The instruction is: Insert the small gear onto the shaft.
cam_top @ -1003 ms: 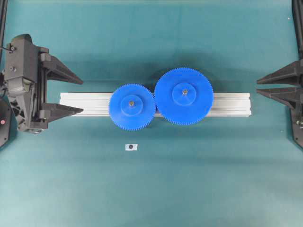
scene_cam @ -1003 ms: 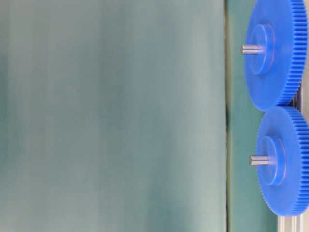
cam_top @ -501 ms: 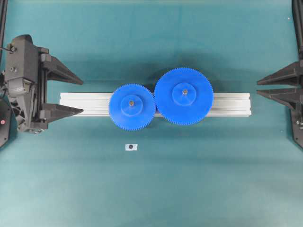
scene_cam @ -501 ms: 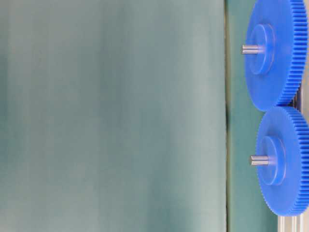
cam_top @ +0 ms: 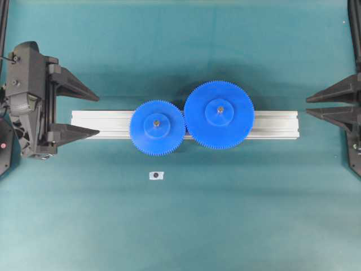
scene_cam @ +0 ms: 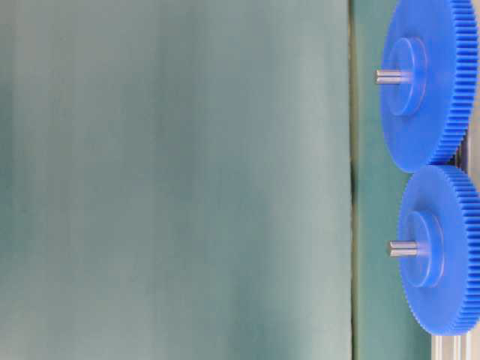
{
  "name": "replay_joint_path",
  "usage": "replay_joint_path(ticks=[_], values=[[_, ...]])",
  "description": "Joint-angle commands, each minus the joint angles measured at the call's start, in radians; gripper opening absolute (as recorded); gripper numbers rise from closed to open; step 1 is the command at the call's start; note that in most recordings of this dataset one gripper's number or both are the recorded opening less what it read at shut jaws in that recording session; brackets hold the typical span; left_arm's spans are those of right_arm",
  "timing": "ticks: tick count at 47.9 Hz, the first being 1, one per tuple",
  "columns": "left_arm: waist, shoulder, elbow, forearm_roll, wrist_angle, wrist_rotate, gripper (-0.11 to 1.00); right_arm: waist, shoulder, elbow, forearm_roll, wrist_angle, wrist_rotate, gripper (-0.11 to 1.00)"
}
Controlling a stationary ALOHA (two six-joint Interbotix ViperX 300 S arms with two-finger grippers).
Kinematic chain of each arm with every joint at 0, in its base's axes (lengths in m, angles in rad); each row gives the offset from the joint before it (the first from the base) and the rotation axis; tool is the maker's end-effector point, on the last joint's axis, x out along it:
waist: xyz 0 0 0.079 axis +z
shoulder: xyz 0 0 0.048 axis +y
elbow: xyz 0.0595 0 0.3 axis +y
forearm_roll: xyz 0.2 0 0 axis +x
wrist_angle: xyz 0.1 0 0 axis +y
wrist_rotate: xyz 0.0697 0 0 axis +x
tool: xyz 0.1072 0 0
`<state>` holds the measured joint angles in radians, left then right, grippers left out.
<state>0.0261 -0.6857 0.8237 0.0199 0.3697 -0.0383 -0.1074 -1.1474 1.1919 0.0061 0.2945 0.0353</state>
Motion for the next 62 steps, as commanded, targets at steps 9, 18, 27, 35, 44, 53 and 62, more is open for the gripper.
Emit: replay_joint_path(ticks=[9, 18, 27, 35, 44, 53, 62], values=[[-0.003, 0.006, -0.029, 0.003, -0.005, -0.003, 0.79, 0.002, 0.008, -0.006, 0.002, -0.003, 0.006, 0.38], [-0.003, 0.008, -0.031, 0.003, -0.005, -0.003, 0.79, 0.002, 0.008, -0.008, 0.002, -0.003, 0.006, 0.38], [-0.003, 0.008, -0.031, 0.003, -0.005, -0.003, 0.79, 0.002, 0.008, -0.009, 0.002, -0.003, 0.006, 0.38], [-0.003, 0.008, -0.032, 0.003, -0.005, -0.003, 0.79, 0.002, 0.008, -0.005, 0.002, -0.003, 0.006, 0.38], [-0.003, 0.008, -0.032, 0.003, -0.005, -0.003, 0.79, 0.002, 0.008, -0.003, 0.002, -0.003, 0.006, 0.38], [-0.003, 0.009, -0.031, 0.003, -0.005, -0.003, 0.79, 0.002, 0.009, -0.003, 0.002, -0.003, 0.006, 0.38], [-0.003, 0.009, -0.032, 0.003, 0.011, -0.003, 0.79, 0.002, 0.011, -0.003, 0.000, -0.003, 0.006, 0.38]])
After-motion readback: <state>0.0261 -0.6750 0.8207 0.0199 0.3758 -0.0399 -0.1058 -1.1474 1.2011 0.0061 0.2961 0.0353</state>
